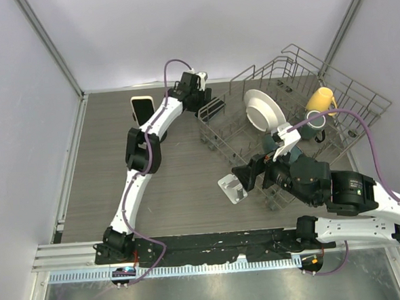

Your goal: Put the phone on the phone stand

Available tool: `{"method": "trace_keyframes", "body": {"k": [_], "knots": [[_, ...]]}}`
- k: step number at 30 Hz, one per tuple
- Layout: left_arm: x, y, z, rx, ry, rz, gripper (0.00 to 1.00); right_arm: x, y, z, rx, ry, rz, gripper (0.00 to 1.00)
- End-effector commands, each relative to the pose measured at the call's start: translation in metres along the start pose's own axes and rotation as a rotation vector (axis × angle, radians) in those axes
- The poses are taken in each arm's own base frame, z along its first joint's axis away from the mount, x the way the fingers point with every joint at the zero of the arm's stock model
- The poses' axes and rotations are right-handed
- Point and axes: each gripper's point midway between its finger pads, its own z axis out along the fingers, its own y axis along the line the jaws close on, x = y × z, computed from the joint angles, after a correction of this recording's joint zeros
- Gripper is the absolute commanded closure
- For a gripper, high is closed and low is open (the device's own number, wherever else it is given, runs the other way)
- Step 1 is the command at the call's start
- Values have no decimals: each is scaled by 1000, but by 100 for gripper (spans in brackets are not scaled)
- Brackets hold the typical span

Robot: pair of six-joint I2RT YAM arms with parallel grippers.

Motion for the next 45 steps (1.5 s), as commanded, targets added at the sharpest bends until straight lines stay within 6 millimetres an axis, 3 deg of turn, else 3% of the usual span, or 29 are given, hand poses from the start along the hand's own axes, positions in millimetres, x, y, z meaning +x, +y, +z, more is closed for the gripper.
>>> {"method": "trace_keyframes", "body": {"k": [1, 3, 5, 12, 23, 28, 29, 31, 32, 34, 44, 45], "knots": [[-2, 15, -2, -111, -22, -25, 45, -6, 3, 0, -8, -24, 36, 10], [7, 19, 0, -139, -8, -23, 49, -7, 3, -1, -12, -26, 38, 10], [4, 20, -4, -160, -26, -10, 50, -7, 4, -1, -15, -26, 38, 10], [17, 54, -11, -359, -2, -28, 49, -8, 5, -1, -18, -28, 36, 10], [39, 87, -28, -552, 17, -106, 54, -8, 6, 0, -23, -25, 31, 10], [50, 88, -40, -568, 43, -149, 55, -7, 7, 2, -23, -23, 26, 10], [62, 89, -40, -577, 67, -151, 55, -7, 8, 1, -25, -23, 28, 10], [60, 88, -51, -585, 54, -174, 55, -7, 8, 1, -28, -22, 25, 10], [70, 91, -54, -601, 74, -173, 55, -8, 8, 1, -27, -23, 26, 10], [68, 87, -61, -594, 60, -181, 55, -7, 8, 1, -29, -24, 25, 10], [99, 87, -88, -653, 101, -178, 53, -5, 10, 2, -41, -17, 22, 10], [93, 86, -93, -643, 81, -176, 53, -5, 11, 2, -42, -18, 23, 10]]}}
